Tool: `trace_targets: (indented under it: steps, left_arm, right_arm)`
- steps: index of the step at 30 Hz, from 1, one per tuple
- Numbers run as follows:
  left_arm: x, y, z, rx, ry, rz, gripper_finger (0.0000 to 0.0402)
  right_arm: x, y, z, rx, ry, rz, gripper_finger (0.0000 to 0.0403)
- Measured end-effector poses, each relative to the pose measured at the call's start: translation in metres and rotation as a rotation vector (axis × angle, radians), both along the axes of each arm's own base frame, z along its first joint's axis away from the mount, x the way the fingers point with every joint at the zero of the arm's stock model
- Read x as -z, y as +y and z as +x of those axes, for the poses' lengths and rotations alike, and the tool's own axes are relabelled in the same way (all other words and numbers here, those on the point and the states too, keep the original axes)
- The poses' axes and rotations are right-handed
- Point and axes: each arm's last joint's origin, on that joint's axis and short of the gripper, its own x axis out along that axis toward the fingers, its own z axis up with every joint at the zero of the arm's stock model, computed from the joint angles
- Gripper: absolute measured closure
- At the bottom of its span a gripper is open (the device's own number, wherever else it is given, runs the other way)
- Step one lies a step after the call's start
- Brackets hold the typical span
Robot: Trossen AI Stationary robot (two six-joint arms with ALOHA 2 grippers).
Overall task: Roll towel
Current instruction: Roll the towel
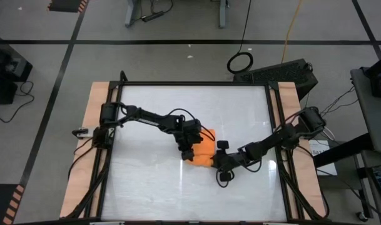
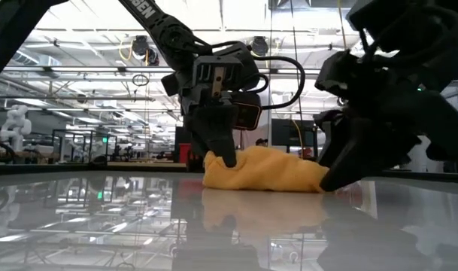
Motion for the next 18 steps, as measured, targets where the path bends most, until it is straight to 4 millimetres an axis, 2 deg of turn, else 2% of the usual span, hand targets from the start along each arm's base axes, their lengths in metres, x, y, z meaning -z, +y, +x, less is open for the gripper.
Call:
trace_targets:
  steps: [3, 8, 12, 18]
  left_arm:
    - [0.000, -0.003, 0.000, 0.011, -0.003, 0.014, 0.0345]
    - [-0.010, -0.004, -0.002, 0.045, -0.049, 0.047, 0.0278]
    - [-0.021, -0.001, -0.008, 0.073, -0.063, 0.070, 0.0248]
    - [-0.043, 0.001, -0.020, 0.130, -0.096, 0.132, 0.0243]
  right_arm:
    - [0.000, -0.004, 0.001, 0.035, 0.016, 0.035, 0.0295]
    - [0.002, -0.009, 0.002, 0.059, 0.056, 0.157, 0.0385]
    - [0.001, -0.012, 0.003, 0.070, 0.084, 0.266, 0.0382]
    - [0.001, -0.020, 0.006, 0.057, 0.145, 0.436, 0.0388]
